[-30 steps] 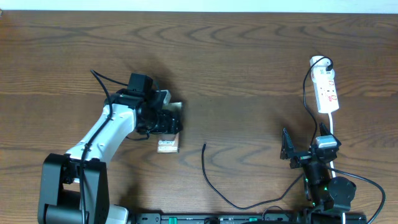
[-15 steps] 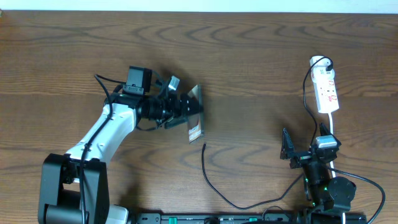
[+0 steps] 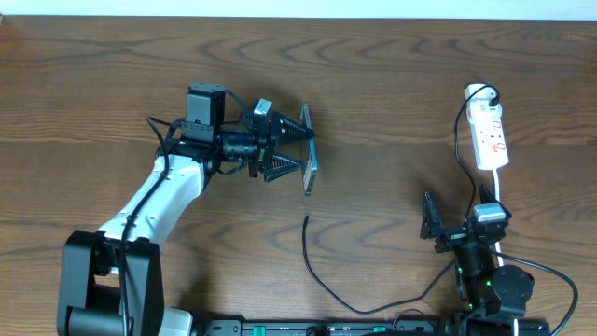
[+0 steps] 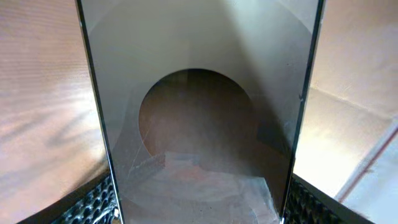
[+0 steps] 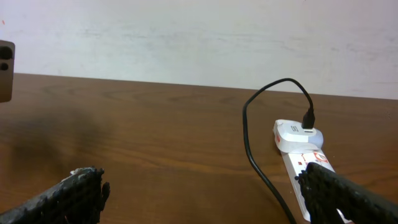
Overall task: Plug charger to phone and switch on socket
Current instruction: 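Lift the phone with the left gripper and tilt it upright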
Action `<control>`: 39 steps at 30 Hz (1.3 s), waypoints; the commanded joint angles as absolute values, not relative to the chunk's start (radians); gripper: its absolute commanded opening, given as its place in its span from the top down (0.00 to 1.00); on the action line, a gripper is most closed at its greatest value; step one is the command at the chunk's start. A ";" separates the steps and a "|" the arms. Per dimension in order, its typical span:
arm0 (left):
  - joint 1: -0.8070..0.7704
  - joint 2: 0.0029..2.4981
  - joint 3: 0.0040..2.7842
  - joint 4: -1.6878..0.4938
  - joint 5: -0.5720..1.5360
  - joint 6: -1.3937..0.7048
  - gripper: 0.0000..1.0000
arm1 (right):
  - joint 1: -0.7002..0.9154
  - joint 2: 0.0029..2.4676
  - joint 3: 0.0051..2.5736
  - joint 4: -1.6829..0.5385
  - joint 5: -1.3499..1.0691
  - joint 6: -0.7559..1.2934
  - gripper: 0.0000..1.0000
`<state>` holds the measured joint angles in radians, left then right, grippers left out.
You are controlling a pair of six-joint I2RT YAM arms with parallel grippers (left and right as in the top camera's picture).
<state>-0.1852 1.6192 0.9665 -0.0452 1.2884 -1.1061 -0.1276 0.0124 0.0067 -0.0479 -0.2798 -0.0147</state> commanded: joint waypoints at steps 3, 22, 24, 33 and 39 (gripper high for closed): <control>-0.186 1.593 1.000 -0.027 1.371 -1.349 0.93 | -0.123 0.007 0.006 -0.052 -0.279 -0.023 0.01; -0.184 1.593 1.000 -0.016 1.385 -1.461 0.93 | -0.123 0.007 0.006 -0.053 -0.279 -0.023 0.01; -0.184 1.593 1.000 -0.016 1.385 -1.461 0.93 | -0.123 0.007 0.006 -0.052 -0.279 -0.023 0.01; -0.184 1.593 1.000 -0.016 1.399 -1.518 0.93 | -0.123 0.007 0.006 -0.052 -0.279 -0.023 0.01; -0.184 1.593 1.000 -0.016 1.400 -1.569 0.93 | -0.123 0.007 0.006 -0.052 -0.279 -0.023 0.01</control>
